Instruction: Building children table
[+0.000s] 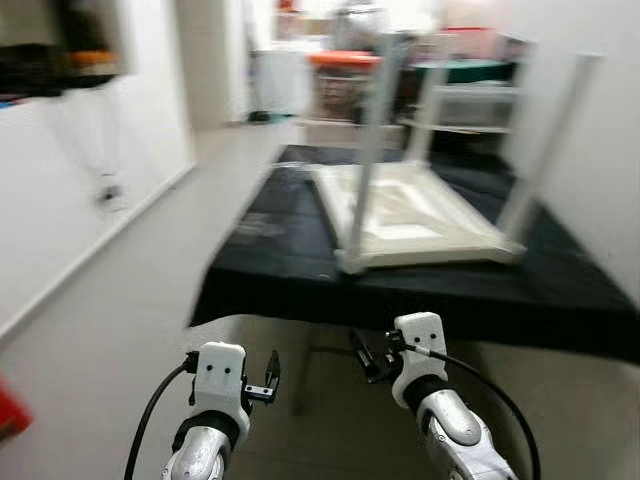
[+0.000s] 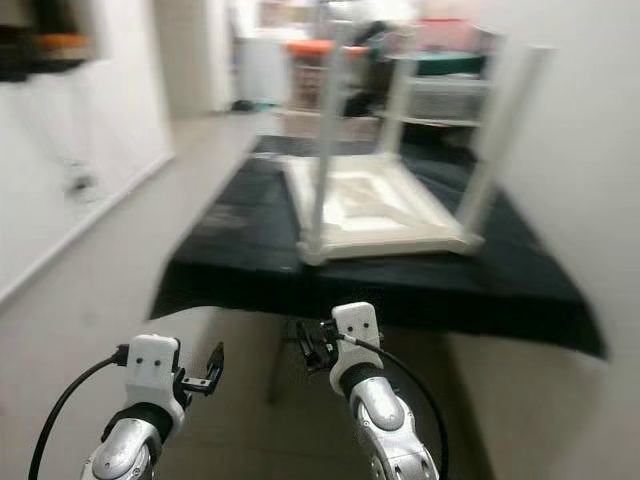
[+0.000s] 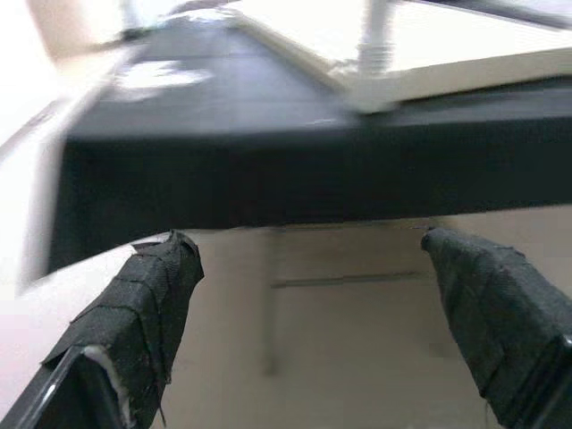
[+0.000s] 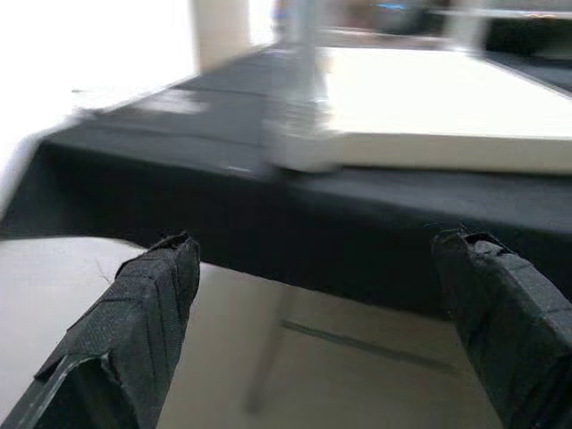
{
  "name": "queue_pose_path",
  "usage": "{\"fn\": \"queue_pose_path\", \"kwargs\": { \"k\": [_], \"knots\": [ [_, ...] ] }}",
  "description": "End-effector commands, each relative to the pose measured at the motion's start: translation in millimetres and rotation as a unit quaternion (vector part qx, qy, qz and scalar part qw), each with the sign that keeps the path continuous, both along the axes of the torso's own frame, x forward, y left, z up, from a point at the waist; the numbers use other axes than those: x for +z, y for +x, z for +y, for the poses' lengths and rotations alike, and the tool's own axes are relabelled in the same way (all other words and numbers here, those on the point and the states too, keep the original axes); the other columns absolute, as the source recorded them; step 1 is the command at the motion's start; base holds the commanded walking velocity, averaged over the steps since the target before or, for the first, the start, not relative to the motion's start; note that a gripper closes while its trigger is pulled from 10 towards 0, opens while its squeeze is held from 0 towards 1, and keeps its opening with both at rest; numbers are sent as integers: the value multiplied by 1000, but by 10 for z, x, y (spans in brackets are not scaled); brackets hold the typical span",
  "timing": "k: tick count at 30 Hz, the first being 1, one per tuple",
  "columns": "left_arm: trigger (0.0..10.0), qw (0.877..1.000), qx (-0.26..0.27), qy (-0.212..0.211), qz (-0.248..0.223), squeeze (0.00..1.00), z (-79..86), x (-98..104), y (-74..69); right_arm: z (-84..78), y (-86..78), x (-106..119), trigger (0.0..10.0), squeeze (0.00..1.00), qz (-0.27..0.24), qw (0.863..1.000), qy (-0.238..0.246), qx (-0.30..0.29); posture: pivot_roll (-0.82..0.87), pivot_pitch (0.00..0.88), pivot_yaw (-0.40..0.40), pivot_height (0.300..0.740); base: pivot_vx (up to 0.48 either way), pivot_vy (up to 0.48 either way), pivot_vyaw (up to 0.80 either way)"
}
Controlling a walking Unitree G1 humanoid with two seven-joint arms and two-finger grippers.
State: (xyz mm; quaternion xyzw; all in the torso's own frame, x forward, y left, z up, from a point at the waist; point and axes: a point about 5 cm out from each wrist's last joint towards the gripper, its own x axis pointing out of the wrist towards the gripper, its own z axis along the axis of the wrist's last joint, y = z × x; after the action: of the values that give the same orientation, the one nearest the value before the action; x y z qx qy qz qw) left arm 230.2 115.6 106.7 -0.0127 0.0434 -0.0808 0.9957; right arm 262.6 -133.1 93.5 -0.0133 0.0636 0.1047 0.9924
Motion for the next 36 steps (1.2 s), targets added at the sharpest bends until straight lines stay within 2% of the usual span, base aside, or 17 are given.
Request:
{"fn": "queue_pose_path", "kwargs": {
  "k": [1,14,20,26,32,36],
  "knots": [
    [10000,1000,6,1,14,0,13,-61,-30,26,36,45,10000,0,-11,1000,-8,6,58,0,-55,740,0,0,0],
    [10000,1000,18,1,6,0,38,-39,-23,35,39,58,10000,0,-16,1000,-11,7,58,0,-56,740,0,0,0],
    [10000,997,66,0,-27,0,166,87,3,-27,87,164,10000,0,-51,998,4,-21,60,0,-59,740,0,0,0],
    [10000,992,111,17,-59,0,371,237,69,-188,224,270,10000,0,-75,996,-1,-57,62,0,-60,740,0,0,0],
    [10000,990,121,19,-64,0,435,248,95,-214,247,265,10000,0,-75,996,-7,-57,61,0,-62,740,0,0,0],
    [10000,991,114,20,-64,0,414,249,85,-178,217,221,10000,0,-67,997,-7,-49,63,0,-60,740,0,0,0]
  ]
}}
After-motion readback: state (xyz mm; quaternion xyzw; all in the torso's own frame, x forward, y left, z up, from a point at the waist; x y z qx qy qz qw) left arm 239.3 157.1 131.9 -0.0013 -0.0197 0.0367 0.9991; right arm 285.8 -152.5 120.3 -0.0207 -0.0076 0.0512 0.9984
